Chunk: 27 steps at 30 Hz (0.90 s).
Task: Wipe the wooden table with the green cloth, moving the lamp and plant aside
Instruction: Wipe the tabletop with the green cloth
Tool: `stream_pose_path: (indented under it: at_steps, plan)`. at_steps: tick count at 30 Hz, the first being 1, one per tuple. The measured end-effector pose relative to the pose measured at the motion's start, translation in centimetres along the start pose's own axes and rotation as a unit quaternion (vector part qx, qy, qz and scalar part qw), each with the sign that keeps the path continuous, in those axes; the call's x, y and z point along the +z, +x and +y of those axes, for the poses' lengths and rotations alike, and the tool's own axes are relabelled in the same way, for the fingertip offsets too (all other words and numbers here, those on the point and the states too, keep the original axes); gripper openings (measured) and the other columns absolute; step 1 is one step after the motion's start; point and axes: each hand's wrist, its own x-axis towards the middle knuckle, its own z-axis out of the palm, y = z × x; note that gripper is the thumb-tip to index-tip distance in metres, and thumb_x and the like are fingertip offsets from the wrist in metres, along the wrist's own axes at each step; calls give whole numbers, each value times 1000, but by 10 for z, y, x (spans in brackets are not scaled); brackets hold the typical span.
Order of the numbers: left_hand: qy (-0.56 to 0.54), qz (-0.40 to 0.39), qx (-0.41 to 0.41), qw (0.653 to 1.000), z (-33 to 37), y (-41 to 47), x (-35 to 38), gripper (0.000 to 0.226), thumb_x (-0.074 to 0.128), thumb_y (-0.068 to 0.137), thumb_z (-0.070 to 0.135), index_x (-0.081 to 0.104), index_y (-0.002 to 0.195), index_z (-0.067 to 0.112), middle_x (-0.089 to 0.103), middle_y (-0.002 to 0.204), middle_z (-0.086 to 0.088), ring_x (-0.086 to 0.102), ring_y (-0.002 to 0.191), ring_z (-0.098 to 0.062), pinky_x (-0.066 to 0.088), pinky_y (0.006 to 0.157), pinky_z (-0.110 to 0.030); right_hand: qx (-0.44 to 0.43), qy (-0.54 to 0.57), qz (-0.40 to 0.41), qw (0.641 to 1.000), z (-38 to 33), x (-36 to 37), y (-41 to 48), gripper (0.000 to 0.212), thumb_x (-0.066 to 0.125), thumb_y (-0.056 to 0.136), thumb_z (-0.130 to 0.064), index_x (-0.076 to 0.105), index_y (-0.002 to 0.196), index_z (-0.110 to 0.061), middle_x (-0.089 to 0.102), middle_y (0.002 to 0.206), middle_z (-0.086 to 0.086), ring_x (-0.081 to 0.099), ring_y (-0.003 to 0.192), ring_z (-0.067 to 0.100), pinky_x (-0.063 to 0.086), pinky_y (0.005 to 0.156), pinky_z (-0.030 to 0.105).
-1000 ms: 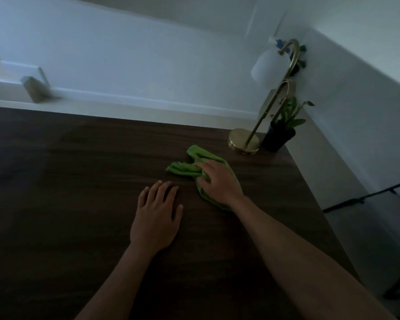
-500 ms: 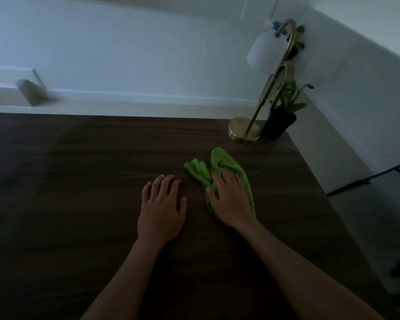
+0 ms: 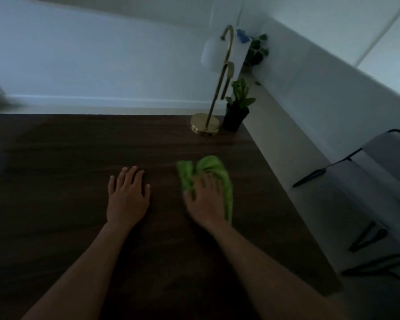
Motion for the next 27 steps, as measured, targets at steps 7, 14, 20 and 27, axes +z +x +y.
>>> stream_pose_path:
  at_steps: [7,14,20,27]
  plan:
    - [-44,-42,52,997,59,-6,20,53,38,98,44,36,146,21,26,158,-6,11,148,-24,2,120,-46,-335,31,-142,931,86,-61,-153,56,56,85,-29,43,140,-34,32,155,-5,20,146,11,10,120,33]
    - [-25,-96,140,985,123,-15,41,58,36,98,49,31,148,20,17,160,-9,3,149,-25,-2,120,-47,88,-14,0,996,191,-78,-77,58,38,95,-39,30,149,-21,32,155,4,26,144,25,7,119,34]
    - [-47,-101,208,972,172,-23,57,54,35,99,45,35,146,18,16,160,-10,7,149,-25,-2,120,-46,1,-11,1,1000,130,-56,-124,53,43,95,-39,39,144,-21,33,155,3,22,146,19,10,121,42]
    - [-58,-101,245,962,197,-24,56,54,33,100,45,33,147,18,16,160,-10,6,149,-25,-2,120,-46,-29,-1,-33,999,215,-101,-153,56,46,90,-38,41,144,-23,40,151,3,31,142,20,23,118,44]
